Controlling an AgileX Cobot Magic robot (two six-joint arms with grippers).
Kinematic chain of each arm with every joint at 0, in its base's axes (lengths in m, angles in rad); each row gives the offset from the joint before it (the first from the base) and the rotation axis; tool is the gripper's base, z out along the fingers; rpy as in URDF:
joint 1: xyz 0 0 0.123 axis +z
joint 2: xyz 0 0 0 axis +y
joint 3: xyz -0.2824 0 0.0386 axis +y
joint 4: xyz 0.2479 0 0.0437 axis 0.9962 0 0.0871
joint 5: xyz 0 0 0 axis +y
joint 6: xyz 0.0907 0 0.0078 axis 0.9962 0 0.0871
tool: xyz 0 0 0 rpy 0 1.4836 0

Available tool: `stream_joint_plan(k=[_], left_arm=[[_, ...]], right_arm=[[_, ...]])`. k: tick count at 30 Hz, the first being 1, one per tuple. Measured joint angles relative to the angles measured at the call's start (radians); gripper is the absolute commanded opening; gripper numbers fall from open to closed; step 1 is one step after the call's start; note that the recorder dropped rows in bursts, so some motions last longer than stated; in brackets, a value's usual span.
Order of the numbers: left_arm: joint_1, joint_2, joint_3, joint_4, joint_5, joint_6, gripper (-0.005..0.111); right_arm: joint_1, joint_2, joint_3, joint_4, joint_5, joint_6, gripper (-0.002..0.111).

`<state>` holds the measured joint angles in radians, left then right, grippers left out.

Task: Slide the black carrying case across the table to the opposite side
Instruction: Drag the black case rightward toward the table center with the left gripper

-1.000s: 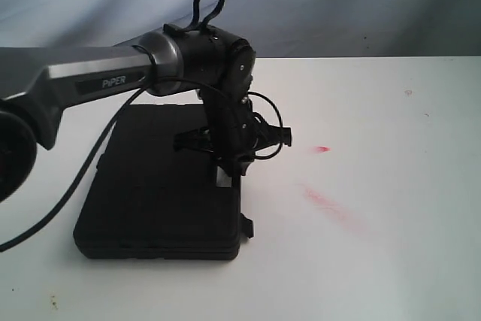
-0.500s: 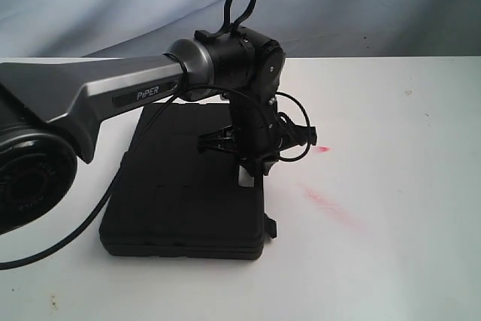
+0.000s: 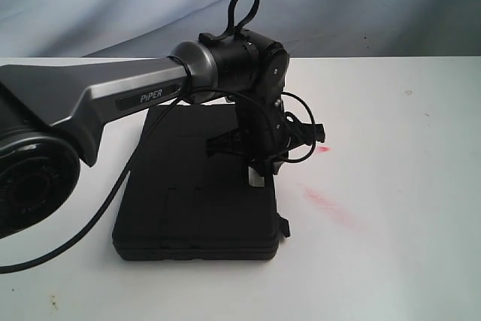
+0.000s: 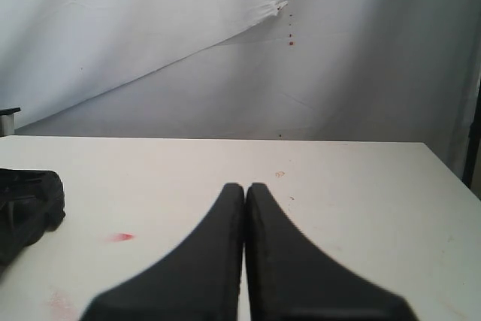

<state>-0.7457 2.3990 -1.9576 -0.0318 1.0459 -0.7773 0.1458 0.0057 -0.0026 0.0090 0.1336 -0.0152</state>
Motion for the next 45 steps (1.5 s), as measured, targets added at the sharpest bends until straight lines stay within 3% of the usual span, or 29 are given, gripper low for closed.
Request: stream_joint_plan(k=[12, 20, 30, 45], left_arm=[[-0.004, 0.003, 0.0, 0.011, 0.0, -0.006, 0.016], [-0.004, 0.003, 0.0, 0.013, 0.0, -0.009, 0.017], [-0.01, 0.013, 0.0, 0.007, -0.012, -0.018, 0.05], [-0.01, -0.046, 0.0, 0.063, -0.012, -0.02, 0.049]], right_arm=[[0.0, 0.0, 0.0, 0.0, 0.0, 0.0, 0.0], [0.0, 0.0, 0.0, 0.0, 0.0, 0.0, 0.0], [0.0, 0.0, 0.0, 0.0, 0.0, 0.0, 0.0], [0.0, 0.0, 0.0, 0.0, 0.0, 0.0, 0.0]])
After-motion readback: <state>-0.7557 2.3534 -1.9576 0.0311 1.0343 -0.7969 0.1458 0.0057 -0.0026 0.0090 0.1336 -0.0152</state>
